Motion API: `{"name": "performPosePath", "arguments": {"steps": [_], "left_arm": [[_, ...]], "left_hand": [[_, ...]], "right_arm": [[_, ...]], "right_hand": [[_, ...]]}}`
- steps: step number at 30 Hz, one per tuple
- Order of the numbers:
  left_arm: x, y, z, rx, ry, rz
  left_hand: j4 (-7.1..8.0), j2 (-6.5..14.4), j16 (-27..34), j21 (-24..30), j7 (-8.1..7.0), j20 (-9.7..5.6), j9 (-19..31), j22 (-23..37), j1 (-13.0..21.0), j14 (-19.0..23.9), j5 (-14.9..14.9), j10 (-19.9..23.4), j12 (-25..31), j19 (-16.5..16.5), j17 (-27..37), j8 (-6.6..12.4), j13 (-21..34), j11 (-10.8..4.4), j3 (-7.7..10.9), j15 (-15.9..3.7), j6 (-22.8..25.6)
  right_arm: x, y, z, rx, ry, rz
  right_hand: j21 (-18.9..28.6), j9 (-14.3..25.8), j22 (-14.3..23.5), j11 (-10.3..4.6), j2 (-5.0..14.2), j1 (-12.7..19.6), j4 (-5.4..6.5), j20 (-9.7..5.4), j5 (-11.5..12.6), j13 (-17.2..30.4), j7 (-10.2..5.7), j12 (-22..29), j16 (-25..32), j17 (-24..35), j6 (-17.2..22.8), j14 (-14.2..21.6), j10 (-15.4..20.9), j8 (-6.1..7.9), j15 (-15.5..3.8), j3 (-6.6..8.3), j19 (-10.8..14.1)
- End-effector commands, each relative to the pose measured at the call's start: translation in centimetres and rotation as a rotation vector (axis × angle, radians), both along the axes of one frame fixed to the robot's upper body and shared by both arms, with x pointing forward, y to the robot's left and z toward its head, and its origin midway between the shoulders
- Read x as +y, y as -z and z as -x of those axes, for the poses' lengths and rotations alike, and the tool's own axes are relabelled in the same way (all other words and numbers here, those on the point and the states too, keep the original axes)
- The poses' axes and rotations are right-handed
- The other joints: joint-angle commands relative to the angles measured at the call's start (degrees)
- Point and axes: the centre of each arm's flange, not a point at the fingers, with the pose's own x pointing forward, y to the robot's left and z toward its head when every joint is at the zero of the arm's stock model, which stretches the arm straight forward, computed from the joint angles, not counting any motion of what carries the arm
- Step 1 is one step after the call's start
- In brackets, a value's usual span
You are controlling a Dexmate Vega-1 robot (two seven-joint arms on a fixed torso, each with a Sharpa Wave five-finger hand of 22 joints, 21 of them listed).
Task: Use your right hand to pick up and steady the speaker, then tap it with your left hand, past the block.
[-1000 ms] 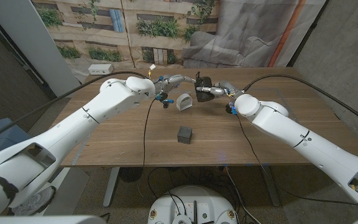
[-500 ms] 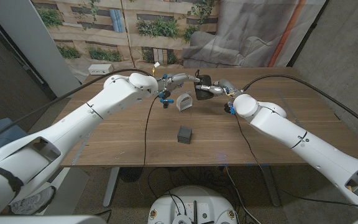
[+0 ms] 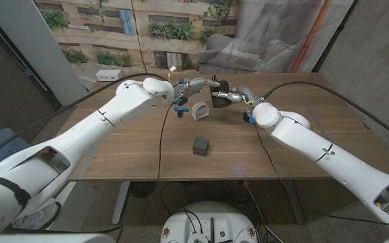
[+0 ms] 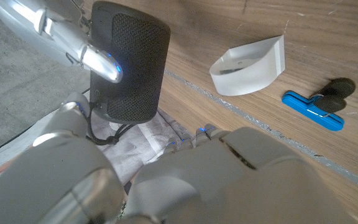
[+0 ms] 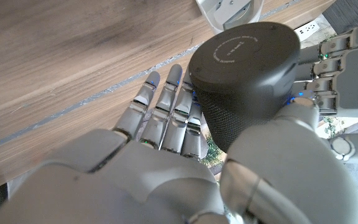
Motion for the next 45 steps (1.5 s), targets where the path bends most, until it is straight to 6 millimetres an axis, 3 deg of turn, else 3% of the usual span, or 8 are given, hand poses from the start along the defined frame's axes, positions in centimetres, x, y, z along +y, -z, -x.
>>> {"name": "performPosePath", "arguments": {"steps": [1,31,45], "left_arm": [[-0.36,0.02,-0.35,0.002,0.008,-0.001],[-1.0,0.34,-0.58,-0.001,0.002,-0.03],[-0.61,0.2,-0.29,-0.02,-0.023,-0.047]], "left_hand": [[0.03,-0.06,0.4,0.43,-0.42,-0.19,0.2,0.12,-0.42,-18.85,-0.17,-16.4,0.34,-17.52,0.29,0.48,0.08,-0.47,-0.28,-0.21,-11.61],[-0.2,1.44,0.8,0.77,-0.63,-0.06,0.16,0.07,0.12,-16.97,0.09,-14.85,0.8,-15.63,0.24,1.1,0.03,-0.84,-0.14,-0.32,-10.32],[-0.52,3.44,1.24,1.36,-0.5,0.27,0.06,-0.04,1.42,-12.61,0.29,-10.32,1.63,-11.06,0.14,2.38,-0.07,-1.15,0.41,-1.1,-5.89]], "right_arm": [[0.16,-0.27,0.37,-0.017,-0.005,-0.016],[0.2,-0.31,0.67,-0.052,-0.015,-0.019],[0.14,-0.18,0.66,-0.055,-0.008,-0.049]], "right_hand": [[0.03,0.21,0.19,-8.42,2.39,2.17,-1.02,-0.14,0.07,0.04,-5.99,0.36,-0.14,0.13,6.03,0.71,8.83,0.19,-7.58,0.65,-0.25],[0.07,0.19,0.19,-8.57,3.13,2.28,-0.93,-0.25,0.05,0.21,-6.06,0.29,-0.36,0.66,6.03,1.2,8.89,0.29,-7.55,0.68,-0.25],[0.09,0.18,0.19,-8.59,3.39,2.55,-1.04,-0.39,0.04,0.27,-6.19,0.27,-0.65,0.74,6.15,1.39,9.01,0.37,-7.68,0.75,-0.2]]}}
